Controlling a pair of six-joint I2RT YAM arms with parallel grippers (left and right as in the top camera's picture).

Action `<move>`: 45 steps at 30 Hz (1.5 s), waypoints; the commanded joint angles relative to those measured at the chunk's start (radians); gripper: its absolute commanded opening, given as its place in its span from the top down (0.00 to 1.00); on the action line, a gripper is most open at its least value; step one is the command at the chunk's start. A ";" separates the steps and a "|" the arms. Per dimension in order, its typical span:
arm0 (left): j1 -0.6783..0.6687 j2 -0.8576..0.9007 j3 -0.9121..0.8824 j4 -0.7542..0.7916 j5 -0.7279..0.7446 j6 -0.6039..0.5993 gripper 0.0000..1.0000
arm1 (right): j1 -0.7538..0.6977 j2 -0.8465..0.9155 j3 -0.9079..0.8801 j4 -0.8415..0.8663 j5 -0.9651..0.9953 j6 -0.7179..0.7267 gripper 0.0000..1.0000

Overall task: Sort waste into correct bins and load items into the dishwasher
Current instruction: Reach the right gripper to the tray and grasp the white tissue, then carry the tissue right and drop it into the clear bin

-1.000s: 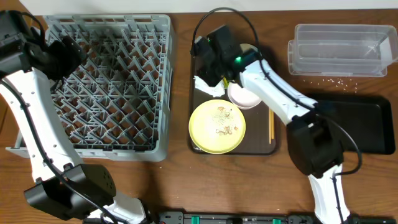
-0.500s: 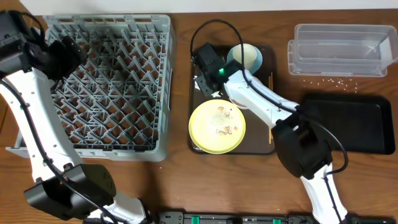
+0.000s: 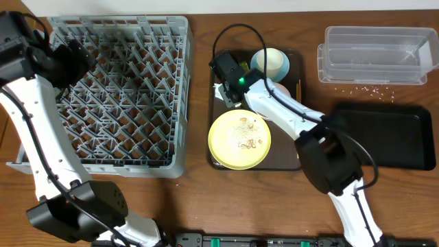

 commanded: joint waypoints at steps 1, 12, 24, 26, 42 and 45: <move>-0.002 0.002 -0.004 -0.003 -0.006 -0.004 0.02 | -0.002 0.036 0.011 0.003 0.012 0.018 0.58; -0.002 0.002 -0.004 -0.003 -0.006 -0.004 0.02 | 0.003 0.001 0.035 -0.016 0.034 0.018 0.99; -0.002 0.002 -0.004 -0.003 -0.006 -0.004 0.02 | -0.092 -0.239 0.041 0.020 0.046 0.105 0.99; -0.002 0.002 -0.004 -0.003 -0.006 -0.004 0.02 | -0.150 -0.273 0.041 0.023 0.045 0.137 0.99; -0.002 0.002 -0.004 -0.003 -0.006 -0.004 0.02 | -0.644 -0.318 0.041 -0.083 -0.202 0.312 0.99; -0.002 0.002 -0.004 -0.003 -0.006 -0.004 0.02 | -0.708 -0.318 0.041 -0.103 -0.202 0.328 0.99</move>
